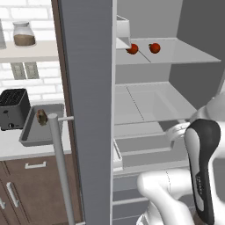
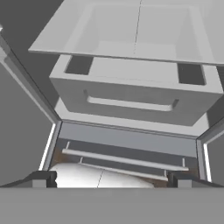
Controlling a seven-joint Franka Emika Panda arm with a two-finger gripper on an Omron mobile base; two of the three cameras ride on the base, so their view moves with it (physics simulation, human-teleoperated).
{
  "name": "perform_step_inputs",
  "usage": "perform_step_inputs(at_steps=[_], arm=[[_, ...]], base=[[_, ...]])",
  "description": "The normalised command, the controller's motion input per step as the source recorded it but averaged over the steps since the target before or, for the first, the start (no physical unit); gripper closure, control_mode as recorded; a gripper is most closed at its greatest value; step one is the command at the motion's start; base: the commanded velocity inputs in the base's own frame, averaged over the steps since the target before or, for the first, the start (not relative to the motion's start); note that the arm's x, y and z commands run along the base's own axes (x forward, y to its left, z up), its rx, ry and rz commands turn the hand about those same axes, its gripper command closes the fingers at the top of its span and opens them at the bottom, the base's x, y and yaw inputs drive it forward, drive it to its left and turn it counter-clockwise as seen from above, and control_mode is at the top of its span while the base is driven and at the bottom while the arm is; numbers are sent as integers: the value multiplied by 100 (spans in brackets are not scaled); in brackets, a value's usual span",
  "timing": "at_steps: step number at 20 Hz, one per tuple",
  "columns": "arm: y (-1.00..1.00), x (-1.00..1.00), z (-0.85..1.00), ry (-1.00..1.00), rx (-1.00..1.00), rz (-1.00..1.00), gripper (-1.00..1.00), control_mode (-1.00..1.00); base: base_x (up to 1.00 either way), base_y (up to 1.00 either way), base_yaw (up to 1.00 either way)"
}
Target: Place one tomato and one steak in each tupperware on the nearby counter, to pack two identical lunches.
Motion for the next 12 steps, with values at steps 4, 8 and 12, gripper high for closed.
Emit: perform_step_inputs(at_steps=[4,8,12], arm=[[0,13,64,-39,0,3,-100,-100],[7,19,86,-33,0,1,-100,-100],[11,8,96,-15,-1,0,-100,-100]], base=[[0,0,0],[0,0,0],[0,0,0]])
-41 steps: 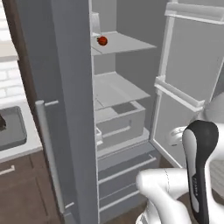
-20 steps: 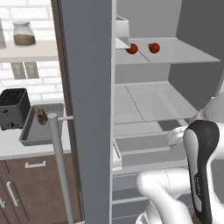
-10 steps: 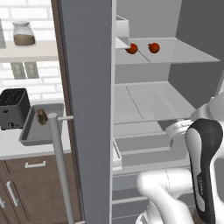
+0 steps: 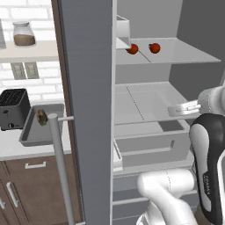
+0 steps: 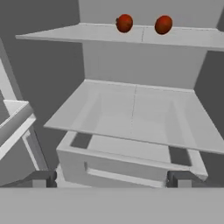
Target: Place one tomato and one steak in each tupperware on the nearby counter, to pack two identical lunches.
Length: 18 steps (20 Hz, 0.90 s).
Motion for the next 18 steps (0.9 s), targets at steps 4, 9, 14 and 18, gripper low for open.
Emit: perform_step_inputs(at_steps=[4,9,14,18], arm=[[4,30,88,-8,-4,0,-100,-100],[-4,16,47,-3,0,0,-100,-100],[5,20,13,-5,0,2,-100,-100],[26,69,50,-5,0,0,-100,-100]], base=[[0,0,0],[0,0,0],[0,0,0],[0,0,0]])
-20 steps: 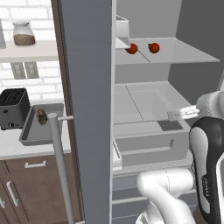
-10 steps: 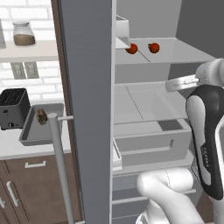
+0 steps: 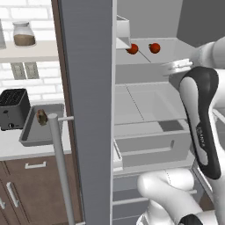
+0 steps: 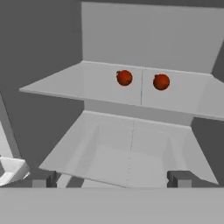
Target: Place one tomato and one steak in each tupperware on the nearby counter, to pack two identical lunches.
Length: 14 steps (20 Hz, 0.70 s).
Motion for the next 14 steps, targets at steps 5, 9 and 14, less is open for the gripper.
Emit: perform_step_inputs(at_steps=[5,9,14], arm=[[14,76,22,-1,1,-3,-100,-100],[1,67,-2,0,10,-16,-100,-100],[6,81,-32,1,12,-16,-100,-100]], base=[[0,0,0],[0,0,0],[0,0,0]])
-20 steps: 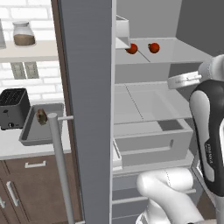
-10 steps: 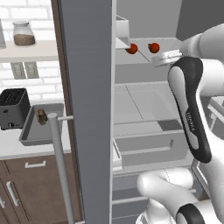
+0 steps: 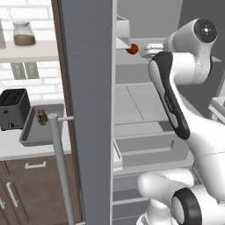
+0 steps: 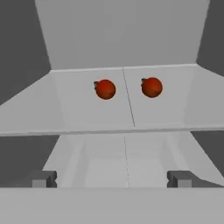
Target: Place one tomato and one steak in each tupperware on the nearby counter, to pack two identical lunches.
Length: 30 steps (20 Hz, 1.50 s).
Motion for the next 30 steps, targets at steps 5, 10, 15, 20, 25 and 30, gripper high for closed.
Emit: perform_step_inputs(at_steps=[5,10,15,20,25,30], arm=[[0,92,-29,6,8,-1,-100,-100],[0,80,-3,4,1,0,-100,-100],[0,55,0,7,0,0,-100,-100],[0,52,-1,6,0,0,-100,-100],[0,57,-14,0,0,0,-100,-100],[4,52,-21,0,0,0,-100,-100]], base=[[0,0,0],[0,0,0],[0,0,0],[0,0,0],[0,0,0],[0,0,0]])
